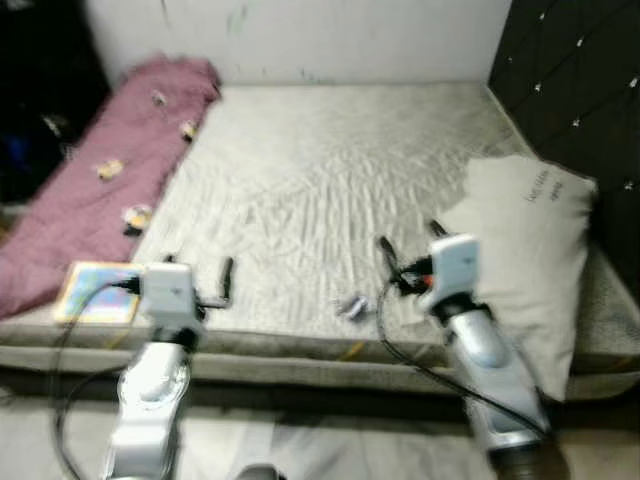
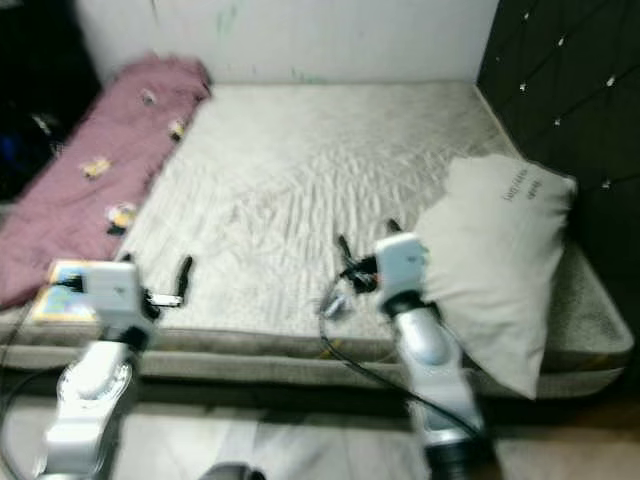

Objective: Clean up the room

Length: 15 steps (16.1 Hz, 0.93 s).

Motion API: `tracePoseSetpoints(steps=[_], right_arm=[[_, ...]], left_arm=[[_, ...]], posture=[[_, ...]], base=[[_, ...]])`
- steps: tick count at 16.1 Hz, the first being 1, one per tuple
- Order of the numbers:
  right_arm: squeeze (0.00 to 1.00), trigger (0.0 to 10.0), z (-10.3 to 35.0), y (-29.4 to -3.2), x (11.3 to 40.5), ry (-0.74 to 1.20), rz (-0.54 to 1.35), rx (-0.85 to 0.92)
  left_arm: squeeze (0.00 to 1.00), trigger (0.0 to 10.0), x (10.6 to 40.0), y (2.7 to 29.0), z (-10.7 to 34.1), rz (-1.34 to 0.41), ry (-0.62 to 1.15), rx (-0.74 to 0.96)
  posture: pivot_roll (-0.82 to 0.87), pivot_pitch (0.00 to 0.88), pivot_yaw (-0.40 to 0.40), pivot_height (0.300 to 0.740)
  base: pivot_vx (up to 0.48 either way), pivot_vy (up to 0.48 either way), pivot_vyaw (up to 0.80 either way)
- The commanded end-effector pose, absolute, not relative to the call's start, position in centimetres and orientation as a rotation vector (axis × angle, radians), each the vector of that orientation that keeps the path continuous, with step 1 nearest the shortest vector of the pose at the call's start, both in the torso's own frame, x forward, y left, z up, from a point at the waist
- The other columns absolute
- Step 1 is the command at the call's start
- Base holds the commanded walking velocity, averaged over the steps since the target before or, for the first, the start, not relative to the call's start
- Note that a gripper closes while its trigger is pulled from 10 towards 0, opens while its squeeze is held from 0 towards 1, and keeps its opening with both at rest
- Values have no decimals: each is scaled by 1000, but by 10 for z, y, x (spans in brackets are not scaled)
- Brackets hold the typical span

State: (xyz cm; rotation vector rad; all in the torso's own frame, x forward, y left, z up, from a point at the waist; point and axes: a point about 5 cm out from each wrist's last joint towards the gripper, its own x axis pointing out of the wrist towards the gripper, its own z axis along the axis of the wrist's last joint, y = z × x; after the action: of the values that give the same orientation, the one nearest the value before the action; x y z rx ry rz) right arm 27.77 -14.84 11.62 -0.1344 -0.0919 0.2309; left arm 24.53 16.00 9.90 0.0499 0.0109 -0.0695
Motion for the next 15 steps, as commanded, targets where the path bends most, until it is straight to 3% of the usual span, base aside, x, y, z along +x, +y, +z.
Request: tracePoseSetpoints(steps=[1,15], right_arm=[[0,10000,118,-148,279,-99,220,-126],[0,10000,118,-151,281,-104,162,-119]], left_arm=[[0,10000,247,162,105,-74,-13,59],[0,10000,248,165,106,-88,-16,78]], posture=[[-31,0,22,740],[-26,0,32,740]], base=[[255,0,0],[290,0,0]])
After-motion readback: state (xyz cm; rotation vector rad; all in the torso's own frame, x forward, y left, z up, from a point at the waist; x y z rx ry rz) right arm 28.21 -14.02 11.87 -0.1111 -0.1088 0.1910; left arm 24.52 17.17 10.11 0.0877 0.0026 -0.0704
